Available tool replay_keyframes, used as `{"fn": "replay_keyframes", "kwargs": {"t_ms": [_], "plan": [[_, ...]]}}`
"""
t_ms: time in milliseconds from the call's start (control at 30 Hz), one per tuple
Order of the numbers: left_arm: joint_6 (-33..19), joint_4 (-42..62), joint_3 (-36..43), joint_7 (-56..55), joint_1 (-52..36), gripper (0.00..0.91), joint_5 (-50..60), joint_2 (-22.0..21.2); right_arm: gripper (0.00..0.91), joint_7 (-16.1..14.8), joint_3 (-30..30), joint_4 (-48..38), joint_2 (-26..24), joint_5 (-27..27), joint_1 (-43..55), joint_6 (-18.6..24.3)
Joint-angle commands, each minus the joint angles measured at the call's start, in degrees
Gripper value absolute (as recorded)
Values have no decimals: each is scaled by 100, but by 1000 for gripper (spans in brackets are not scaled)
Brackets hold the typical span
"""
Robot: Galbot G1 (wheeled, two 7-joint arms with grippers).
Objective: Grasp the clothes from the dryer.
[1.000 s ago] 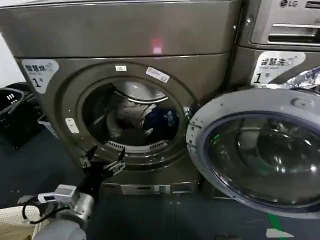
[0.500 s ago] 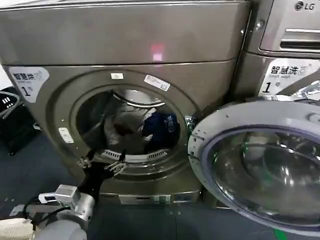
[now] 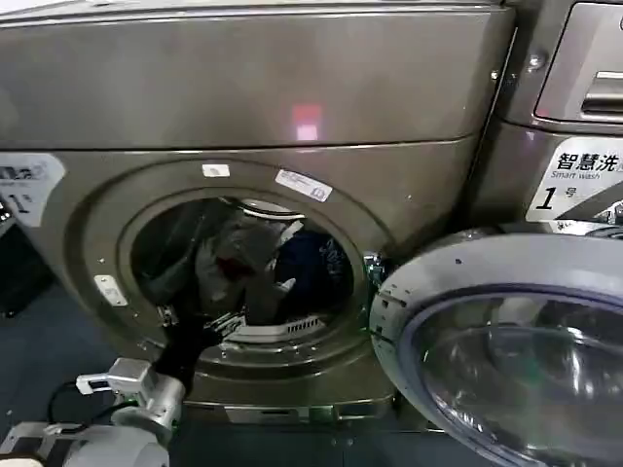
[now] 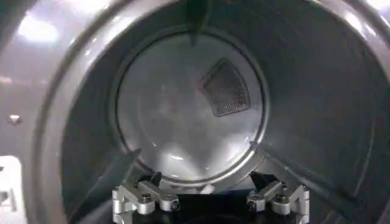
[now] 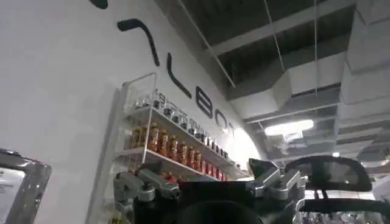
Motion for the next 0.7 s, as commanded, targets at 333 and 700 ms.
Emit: {"fn": "replay_keyframes", "kwargs": {"t_ms": [333,700], "plan": [[-368,1679,374,-10,-1617,907,-247,114,907,41,151,136,-37,61,-297,-31],[-892,4149,640,-259,-3291,907,129,-141,907,162,289,25,-117,55,-364,142]]}}
